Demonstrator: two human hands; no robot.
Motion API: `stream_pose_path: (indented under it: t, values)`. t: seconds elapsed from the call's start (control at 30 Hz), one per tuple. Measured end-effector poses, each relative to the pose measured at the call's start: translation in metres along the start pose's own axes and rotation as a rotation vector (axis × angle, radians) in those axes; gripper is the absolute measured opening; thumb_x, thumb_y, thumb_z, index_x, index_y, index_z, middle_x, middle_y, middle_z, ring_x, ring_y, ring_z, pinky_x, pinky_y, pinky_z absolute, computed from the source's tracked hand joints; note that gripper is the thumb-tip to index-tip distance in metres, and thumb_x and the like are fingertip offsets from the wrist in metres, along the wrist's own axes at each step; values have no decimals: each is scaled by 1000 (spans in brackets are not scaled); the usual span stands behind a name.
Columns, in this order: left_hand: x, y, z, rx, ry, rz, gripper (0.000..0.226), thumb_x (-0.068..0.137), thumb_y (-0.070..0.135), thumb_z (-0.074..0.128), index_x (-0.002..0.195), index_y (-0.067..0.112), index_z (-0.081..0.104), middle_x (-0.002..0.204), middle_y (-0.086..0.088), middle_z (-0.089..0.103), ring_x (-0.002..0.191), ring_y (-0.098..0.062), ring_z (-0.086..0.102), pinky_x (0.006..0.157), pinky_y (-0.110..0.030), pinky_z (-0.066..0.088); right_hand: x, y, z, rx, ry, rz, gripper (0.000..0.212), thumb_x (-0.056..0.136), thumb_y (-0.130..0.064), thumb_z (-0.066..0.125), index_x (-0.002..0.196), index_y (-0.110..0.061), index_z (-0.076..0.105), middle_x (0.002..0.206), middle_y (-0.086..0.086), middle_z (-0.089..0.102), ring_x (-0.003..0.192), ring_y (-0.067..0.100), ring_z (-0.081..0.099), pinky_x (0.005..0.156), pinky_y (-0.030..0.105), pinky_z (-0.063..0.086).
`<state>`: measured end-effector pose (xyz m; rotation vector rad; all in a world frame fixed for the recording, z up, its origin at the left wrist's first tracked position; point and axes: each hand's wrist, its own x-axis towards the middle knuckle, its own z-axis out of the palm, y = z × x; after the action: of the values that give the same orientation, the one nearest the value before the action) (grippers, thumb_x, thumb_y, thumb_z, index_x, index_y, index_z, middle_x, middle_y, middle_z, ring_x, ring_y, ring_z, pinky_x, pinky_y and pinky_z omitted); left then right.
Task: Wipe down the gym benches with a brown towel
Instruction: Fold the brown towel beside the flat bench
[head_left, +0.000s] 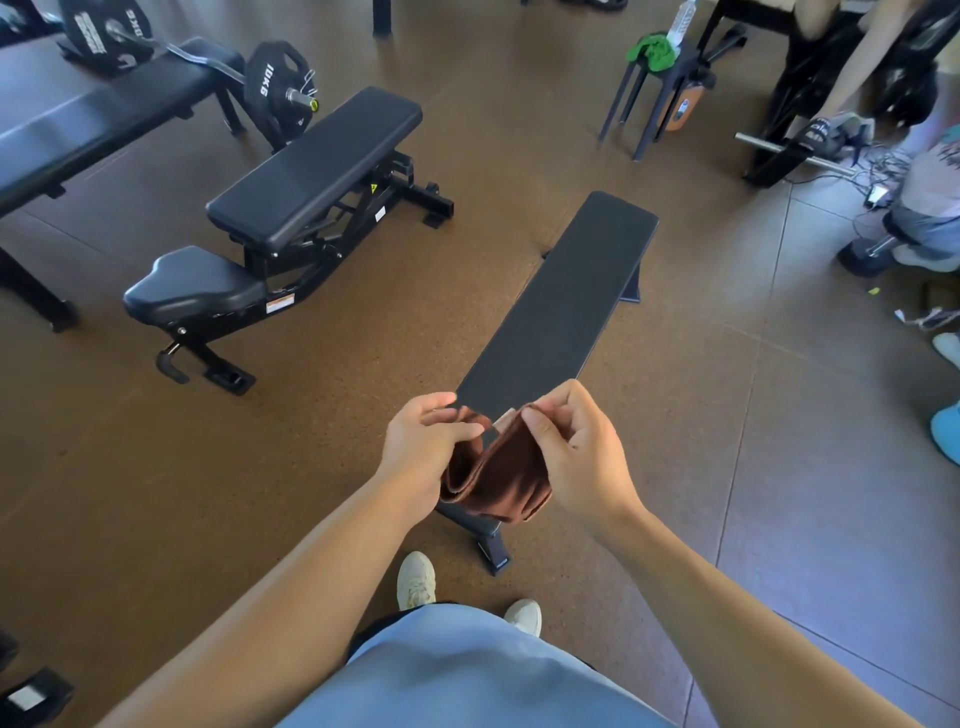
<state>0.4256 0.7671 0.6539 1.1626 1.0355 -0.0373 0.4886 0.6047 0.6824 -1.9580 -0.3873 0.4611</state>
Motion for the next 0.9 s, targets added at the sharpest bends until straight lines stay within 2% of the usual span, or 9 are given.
stream_pose_path:
  t: [0.1,0.17,0.27,0.3,0.4,0.47,0.67,0.77,0.9]
  values:
    - [4,0,-8,-411,-43,-356,20,92,-2,67,106,8,58,112,-16,67,102,-32,65,100,-47,49,4,4,3,16,68,117,7,107,-25,58,103,-31,58,90,-15,74,90,7,72,68,18,58]
    - [5,-5,-11,-436,-88,-423,22,95,3,65,116,5,58,120,-22,64,108,-36,63,103,-49,49,5,7,4,-48,32,159,13,107,-26,57,112,-38,59,93,-15,75,90,5,71,68,14,55]
    - [7,-16,-7,-361,-93,-344,37,90,7,73,124,10,58,121,-18,67,113,-35,64,105,-50,51,8,12,3,-126,-50,190,20,107,-24,57,105,-40,67,98,-20,76,95,3,72,78,21,59]
    - [8,-18,-5,-285,-82,-300,39,88,11,76,124,12,61,118,-15,70,111,-33,66,105,-50,51,9,12,2,-145,-80,199,21,107,-23,57,103,-40,69,99,-21,76,96,2,71,78,19,59]
    - [10,-18,4,109,-92,-126,22,90,30,75,110,22,70,105,-3,77,103,-23,71,102,-44,53,10,9,-3,-178,-209,205,20,107,-23,57,107,-39,69,103,-21,74,97,-1,70,73,13,57]
    - [9,-15,7,255,-119,-32,12,94,37,70,101,28,73,100,3,78,101,-19,71,97,-38,54,12,8,-7,-172,-268,213,20,107,-25,57,111,-39,71,105,-19,76,98,0,71,73,11,56]
    - [10,-13,9,376,-193,33,23,92,40,71,106,23,75,99,1,79,100,-21,73,97,-43,57,15,9,-15,-101,-318,281,18,106,-26,60,111,-34,75,97,-18,79,90,-2,74,80,16,57]
    - [5,-16,14,463,-208,113,23,96,41,65,110,23,72,99,2,77,97,-17,72,90,-36,60,13,13,-18,-65,-281,309,19,106,-23,59,107,-32,75,98,-12,79,90,4,76,84,21,60]
    - [1,-16,25,474,-162,240,23,102,38,56,117,26,67,106,7,73,101,-9,68,91,-26,56,9,13,-25,-196,-210,154,19,107,-23,57,103,-35,71,114,-16,66,99,1,65,76,10,52]
